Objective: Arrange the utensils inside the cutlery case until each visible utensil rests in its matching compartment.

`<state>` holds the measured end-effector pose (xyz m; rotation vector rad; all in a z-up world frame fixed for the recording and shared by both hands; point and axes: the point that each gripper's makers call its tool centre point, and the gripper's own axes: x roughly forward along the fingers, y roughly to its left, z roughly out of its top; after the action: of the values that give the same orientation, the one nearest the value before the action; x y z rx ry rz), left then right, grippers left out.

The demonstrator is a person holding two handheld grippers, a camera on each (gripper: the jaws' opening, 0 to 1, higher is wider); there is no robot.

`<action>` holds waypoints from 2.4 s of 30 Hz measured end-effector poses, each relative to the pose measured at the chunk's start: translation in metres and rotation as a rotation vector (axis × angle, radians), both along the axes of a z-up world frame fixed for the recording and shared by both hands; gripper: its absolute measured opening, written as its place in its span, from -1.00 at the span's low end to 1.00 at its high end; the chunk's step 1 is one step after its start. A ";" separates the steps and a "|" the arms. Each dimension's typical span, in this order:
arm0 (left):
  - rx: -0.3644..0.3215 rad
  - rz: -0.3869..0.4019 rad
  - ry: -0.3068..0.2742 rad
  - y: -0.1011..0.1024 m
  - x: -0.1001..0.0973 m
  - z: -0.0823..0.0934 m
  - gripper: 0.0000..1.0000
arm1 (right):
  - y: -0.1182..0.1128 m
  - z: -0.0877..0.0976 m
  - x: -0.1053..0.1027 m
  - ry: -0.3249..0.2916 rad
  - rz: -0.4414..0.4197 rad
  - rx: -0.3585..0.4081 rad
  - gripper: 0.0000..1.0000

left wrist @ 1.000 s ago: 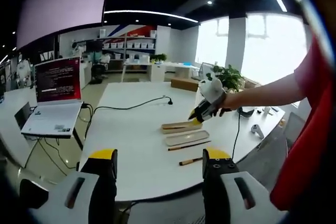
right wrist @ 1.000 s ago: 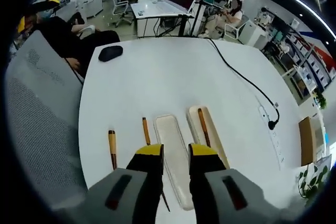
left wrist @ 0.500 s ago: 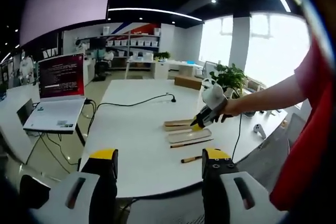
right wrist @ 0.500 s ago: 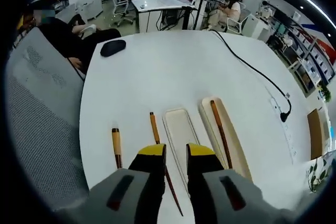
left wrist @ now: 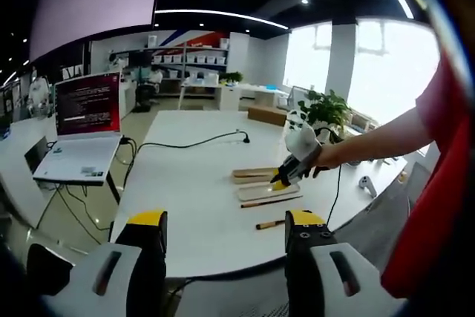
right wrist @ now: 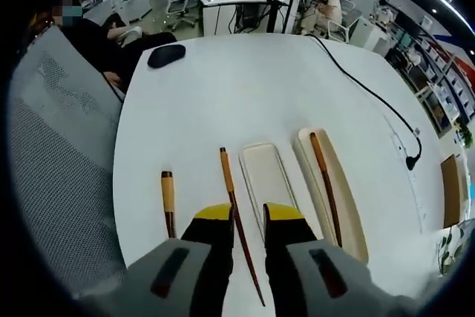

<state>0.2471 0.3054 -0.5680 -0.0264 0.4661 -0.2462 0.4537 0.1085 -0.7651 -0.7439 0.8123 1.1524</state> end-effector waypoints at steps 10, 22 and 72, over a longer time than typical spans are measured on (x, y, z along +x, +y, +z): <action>0.003 -0.007 -0.005 0.000 0.002 0.002 0.31 | 0.000 -0.007 -0.004 0.000 0.015 -0.010 -0.77; 0.007 -0.016 0.000 0.001 0.001 0.002 0.31 | -0.002 -0.018 -0.007 0.028 0.016 -0.029 -0.77; 0.016 0.014 0.022 0.005 -0.003 -0.003 0.27 | 0.003 -0.060 -0.009 0.064 0.111 -0.137 -0.84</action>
<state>0.2440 0.3109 -0.5713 -0.0163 0.4897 -0.2289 0.4448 0.1112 -0.8248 -0.8780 0.9197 1.2341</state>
